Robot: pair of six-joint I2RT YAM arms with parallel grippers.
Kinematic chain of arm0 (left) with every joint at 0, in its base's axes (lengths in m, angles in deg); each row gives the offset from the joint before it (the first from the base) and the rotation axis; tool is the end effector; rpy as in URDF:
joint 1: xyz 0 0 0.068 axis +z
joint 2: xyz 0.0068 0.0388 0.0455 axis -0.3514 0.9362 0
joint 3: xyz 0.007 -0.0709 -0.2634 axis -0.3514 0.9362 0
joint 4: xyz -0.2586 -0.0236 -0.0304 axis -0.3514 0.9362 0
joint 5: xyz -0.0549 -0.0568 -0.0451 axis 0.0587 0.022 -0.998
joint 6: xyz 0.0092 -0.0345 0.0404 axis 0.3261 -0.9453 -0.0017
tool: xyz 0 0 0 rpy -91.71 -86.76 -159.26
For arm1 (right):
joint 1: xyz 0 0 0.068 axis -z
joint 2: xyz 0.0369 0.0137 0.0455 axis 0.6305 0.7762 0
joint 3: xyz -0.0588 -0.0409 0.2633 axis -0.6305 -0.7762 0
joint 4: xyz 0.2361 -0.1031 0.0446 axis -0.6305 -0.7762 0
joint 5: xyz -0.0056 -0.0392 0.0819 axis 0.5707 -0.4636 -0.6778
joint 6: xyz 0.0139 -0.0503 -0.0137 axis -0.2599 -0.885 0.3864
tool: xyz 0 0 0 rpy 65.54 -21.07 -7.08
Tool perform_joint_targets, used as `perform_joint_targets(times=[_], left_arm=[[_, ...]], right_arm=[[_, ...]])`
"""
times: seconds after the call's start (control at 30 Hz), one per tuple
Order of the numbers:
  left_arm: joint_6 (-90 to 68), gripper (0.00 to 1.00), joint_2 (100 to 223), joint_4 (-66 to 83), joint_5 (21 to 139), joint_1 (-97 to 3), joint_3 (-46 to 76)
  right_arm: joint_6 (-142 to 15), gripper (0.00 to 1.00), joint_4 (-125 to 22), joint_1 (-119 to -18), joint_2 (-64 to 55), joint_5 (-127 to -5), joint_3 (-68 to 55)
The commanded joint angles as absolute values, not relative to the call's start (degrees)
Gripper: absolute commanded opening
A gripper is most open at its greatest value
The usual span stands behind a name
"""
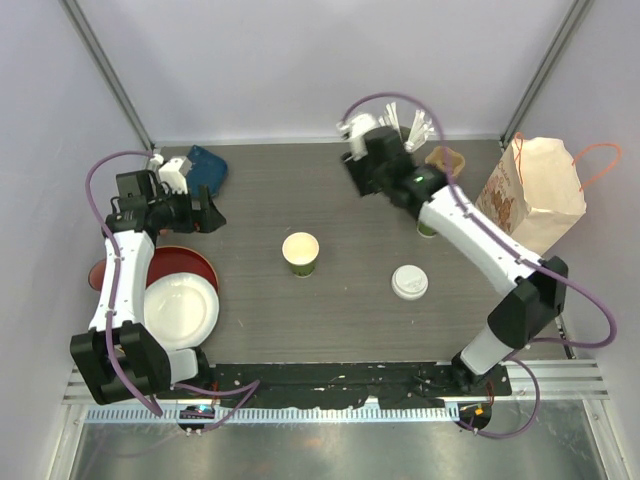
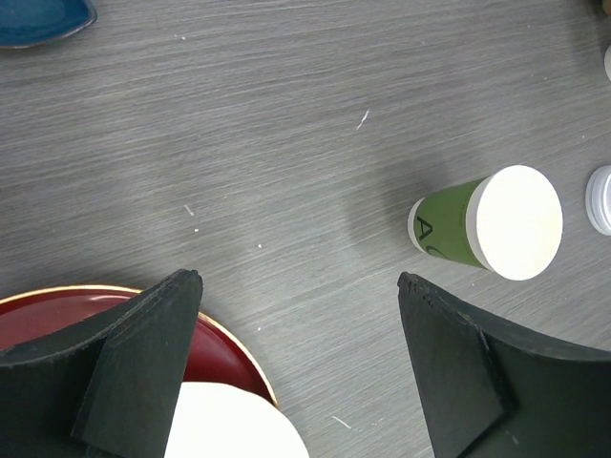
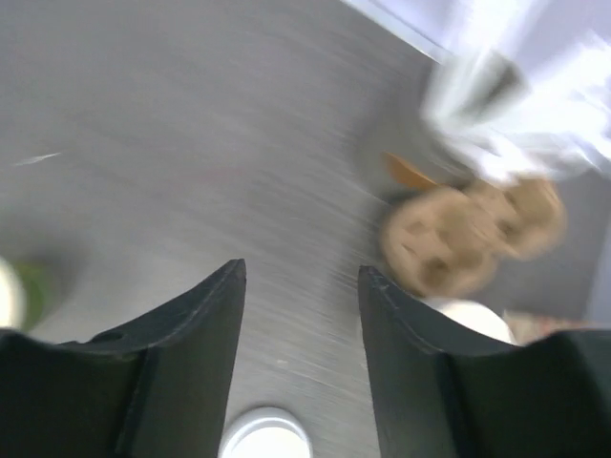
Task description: Pack the takeout coffee
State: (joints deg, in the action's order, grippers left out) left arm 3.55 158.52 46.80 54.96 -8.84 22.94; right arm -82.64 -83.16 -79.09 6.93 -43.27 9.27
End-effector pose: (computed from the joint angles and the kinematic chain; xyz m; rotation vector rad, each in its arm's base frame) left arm 0.2639 0.0348 0.3164 0.1138 2.2496 -0.5456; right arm 0.2884 0.2299 0.3721 -0.8042 1.9755 0.0003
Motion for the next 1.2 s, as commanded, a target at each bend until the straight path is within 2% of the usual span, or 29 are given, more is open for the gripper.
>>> perform_joint_targets(times=[0.0,0.23,0.47,0.63,0.87,0.97,1.17], left_arm=[[3.07,0.88,158.52,48.4,54.0,-9.76,22.98],[6.33,0.85,159.14,51.57,60.95,-20.04,22.01],[4.22,0.84,160.37,52.63,58.4,-24.09,20.25],[4.48,0.84,160.45,52.28,58.75,-24.35,20.52],[4.92,0.84,160.1,52.1,58.75,-24.35,20.61],[5.01,0.84,160.1,52.19,58.66,-24.35,20.52],[5.36,0.85,160.37,52.01,58.66,-24.26,20.61]], right_arm=[[-72.26,0.59,-89.23,-68.46,4.5,-36.85,6.6],[-71.29,0.62,-86.68,-59.57,4.58,-40.98,1.75],[-73.05,0.44,-88.17,-56.23,9.59,-40.72,3.33],[-73.31,0.4,-87.91,-54.56,11.43,-41.68,3.41],[-73.75,0.15,-88.17,-54.11,11.88,-44.4,3.59],[-73.58,0.09,-88.44,-54.03,11.09,-44.32,3.59],[-73.67,0.08,-89.67,-54.11,9.15,-43.97,3.94]])
